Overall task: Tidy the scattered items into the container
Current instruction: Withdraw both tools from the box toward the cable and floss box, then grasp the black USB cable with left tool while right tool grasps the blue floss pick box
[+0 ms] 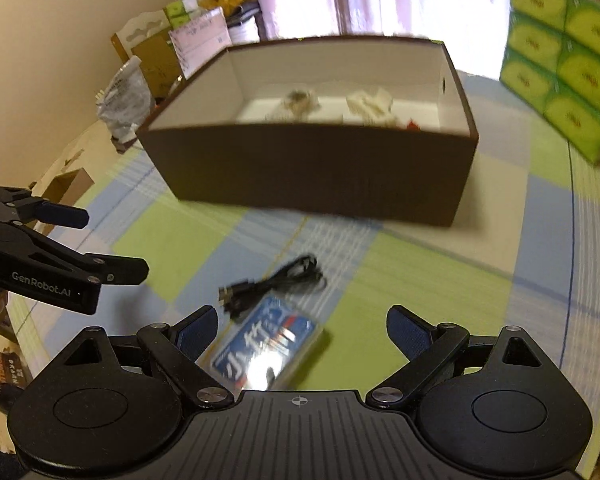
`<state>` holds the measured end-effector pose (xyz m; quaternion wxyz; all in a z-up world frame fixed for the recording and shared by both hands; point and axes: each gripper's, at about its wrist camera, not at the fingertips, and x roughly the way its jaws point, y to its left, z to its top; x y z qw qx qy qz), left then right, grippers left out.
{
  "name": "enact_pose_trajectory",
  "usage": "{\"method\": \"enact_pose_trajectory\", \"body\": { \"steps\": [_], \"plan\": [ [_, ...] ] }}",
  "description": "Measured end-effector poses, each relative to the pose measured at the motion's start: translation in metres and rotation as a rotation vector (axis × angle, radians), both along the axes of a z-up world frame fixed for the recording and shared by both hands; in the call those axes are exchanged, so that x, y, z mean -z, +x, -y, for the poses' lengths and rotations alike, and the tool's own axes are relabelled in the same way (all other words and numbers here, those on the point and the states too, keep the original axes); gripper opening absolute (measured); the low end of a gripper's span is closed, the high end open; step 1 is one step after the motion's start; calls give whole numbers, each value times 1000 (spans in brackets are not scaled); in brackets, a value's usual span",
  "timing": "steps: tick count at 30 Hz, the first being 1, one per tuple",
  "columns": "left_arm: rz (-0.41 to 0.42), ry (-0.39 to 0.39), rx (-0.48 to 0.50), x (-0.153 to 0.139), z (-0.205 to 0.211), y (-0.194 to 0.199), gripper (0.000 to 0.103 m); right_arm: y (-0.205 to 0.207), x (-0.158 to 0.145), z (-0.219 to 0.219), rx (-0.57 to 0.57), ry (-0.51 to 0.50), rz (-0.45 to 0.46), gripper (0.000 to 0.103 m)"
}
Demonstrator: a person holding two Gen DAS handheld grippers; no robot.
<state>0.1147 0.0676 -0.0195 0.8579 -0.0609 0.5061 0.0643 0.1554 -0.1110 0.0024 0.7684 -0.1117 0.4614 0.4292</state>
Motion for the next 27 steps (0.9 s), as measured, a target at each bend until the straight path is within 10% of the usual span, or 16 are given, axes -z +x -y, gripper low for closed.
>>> {"method": "enact_pose_trajectory", "body": {
  "steps": [21,23,27],
  "plan": [
    [-70,-43,-29,37,-24,-7,101,-21,54,-42,27,-103,5,96],
    [-70,-47,-23,39,-25,-5,101,-19,56,-40,6,-85,-16,75],
    [-68,-58,-4,41,-23,1,101,-16,59,-36,3,-96,-12,68]
  ]
}}
